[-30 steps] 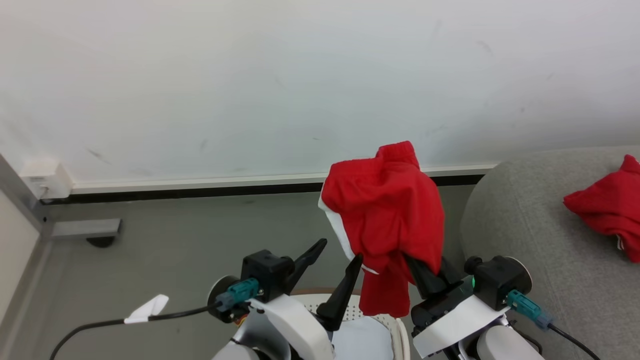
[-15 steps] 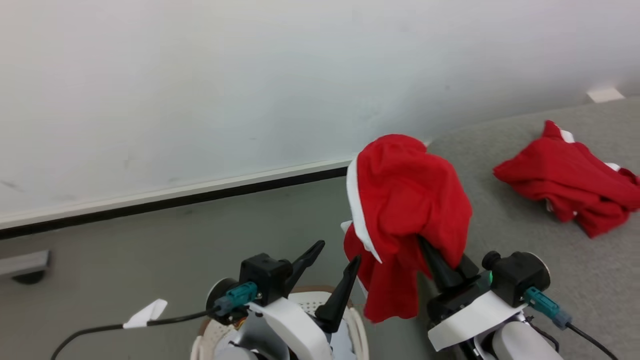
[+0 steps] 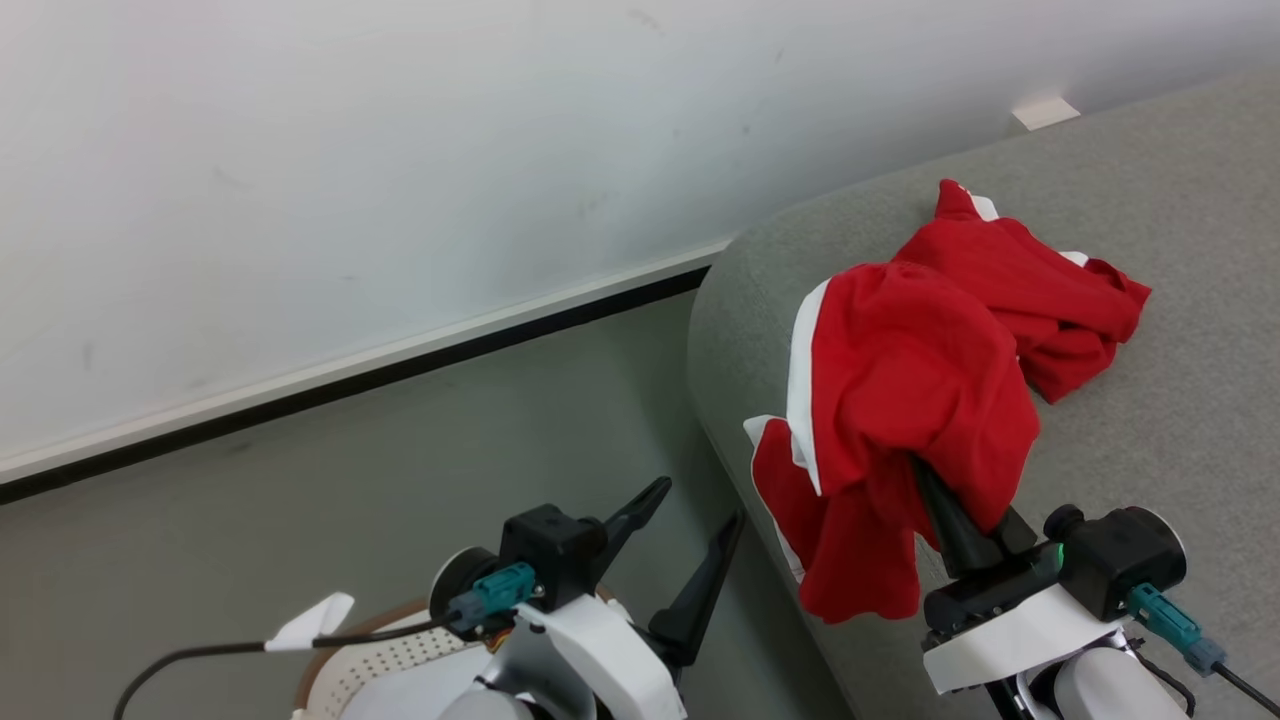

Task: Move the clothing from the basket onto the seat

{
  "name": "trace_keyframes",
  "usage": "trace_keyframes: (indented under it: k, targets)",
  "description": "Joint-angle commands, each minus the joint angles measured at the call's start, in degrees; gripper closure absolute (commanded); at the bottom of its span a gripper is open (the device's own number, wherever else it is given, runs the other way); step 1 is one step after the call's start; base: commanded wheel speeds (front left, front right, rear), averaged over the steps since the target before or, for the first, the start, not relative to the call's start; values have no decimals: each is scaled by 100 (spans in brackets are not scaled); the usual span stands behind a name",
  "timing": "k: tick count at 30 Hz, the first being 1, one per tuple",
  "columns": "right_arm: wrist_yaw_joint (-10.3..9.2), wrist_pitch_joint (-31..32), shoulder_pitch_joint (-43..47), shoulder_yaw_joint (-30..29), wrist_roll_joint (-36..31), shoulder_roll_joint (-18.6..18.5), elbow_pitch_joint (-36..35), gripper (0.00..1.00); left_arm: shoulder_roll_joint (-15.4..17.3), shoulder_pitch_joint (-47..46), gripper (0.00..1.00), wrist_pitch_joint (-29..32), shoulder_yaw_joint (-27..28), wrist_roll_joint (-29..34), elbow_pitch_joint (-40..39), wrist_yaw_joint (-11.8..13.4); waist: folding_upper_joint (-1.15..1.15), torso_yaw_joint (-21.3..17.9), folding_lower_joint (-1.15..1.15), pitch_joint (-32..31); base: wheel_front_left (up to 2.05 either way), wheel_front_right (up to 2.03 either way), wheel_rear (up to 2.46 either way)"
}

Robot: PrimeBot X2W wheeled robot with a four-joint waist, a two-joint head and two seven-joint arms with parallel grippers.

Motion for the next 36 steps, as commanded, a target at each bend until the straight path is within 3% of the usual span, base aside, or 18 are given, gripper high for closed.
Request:
trace_keyframes:
  k: [1,10,19,25,29,36]
  targets:
    - [-14,-21,44,-48,-64,-15,-59,100,30,-81,0,9,1,61,-16,-20,0,-92,0,79,0,0,0]
    - [-15,-21,-64,-462,-135,31,-308,100,116,-347,0,107,-95,169,-174,-85,0,-66,0,559,0,0,0]
    - [-15,-20,-1327,-1378,-48,-125,-46,100,198,-1102,0,287,-228,358,-385,-337,0,388,0,1779,0,0,0]
    - [-15,66,-2896,-2082,121,-605,679,100,188,-1718,0,315,-237,434,-454,-467,0,769,0,2653,0,0,0]
    - [-15,238,-3981,-2940,130,-953,1385,100,173,-1955,0,232,-241,427,-413,-519,0,984,0,3005,0,0,0]
    - [-15,237,-4780,-4459,-934,-1286,2912,100,92,-1966,0,7,-354,357,-268,-553,0,1319,0,3147,0,0,0]
